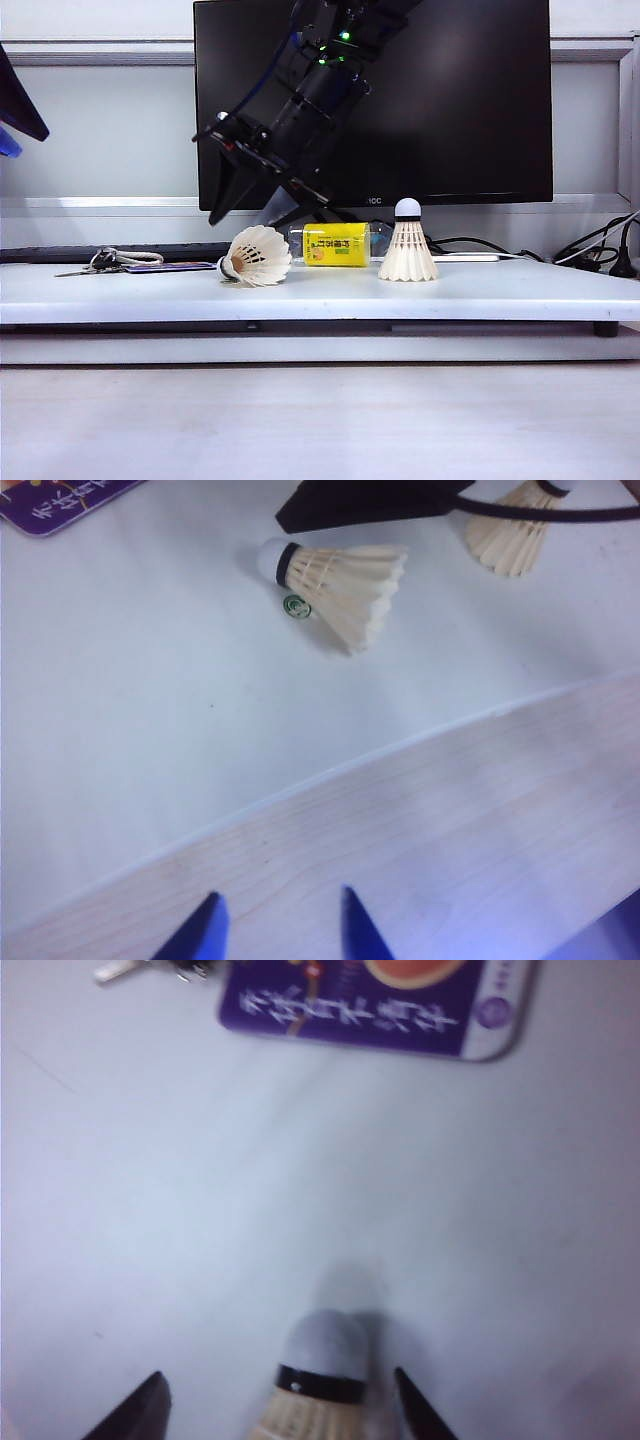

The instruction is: Stack the badminton balls on the table vertically.

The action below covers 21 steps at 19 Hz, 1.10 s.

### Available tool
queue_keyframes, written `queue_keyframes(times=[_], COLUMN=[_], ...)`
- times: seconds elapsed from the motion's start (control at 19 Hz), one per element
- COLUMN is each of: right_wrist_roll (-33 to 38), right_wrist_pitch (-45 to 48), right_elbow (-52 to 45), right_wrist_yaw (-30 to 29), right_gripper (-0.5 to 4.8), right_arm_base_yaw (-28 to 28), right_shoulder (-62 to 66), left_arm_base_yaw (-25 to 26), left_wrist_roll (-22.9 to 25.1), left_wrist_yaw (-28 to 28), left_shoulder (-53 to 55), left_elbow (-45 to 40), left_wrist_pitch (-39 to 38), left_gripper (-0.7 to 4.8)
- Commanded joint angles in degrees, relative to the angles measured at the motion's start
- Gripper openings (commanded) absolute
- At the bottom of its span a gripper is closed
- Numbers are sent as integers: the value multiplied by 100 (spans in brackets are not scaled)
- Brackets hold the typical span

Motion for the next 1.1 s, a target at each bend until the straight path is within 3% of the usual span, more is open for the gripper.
queue_keyframes(times=[0.05,0.84,1.1], right_wrist_roll=[-140,-162,-612], right_wrist_pitch=[33,140,-61], right_elbow=[37,37,37], right_wrist_yaw=[11,42,647], right_gripper=[285,285,285], right_arm_base_yaw=[9,94,166], right_shoulder=[-22,192,221], left_arm_base_yaw=[0,0,0], left_wrist_roll=[87,87,87], left_wrist_yaw=[20,22,22], left_shoulder=[-9,-9,-9], left_elbow=[28,28,28], left_wrist_pitch=[15,7,11], left_gripper=[157,157,157])
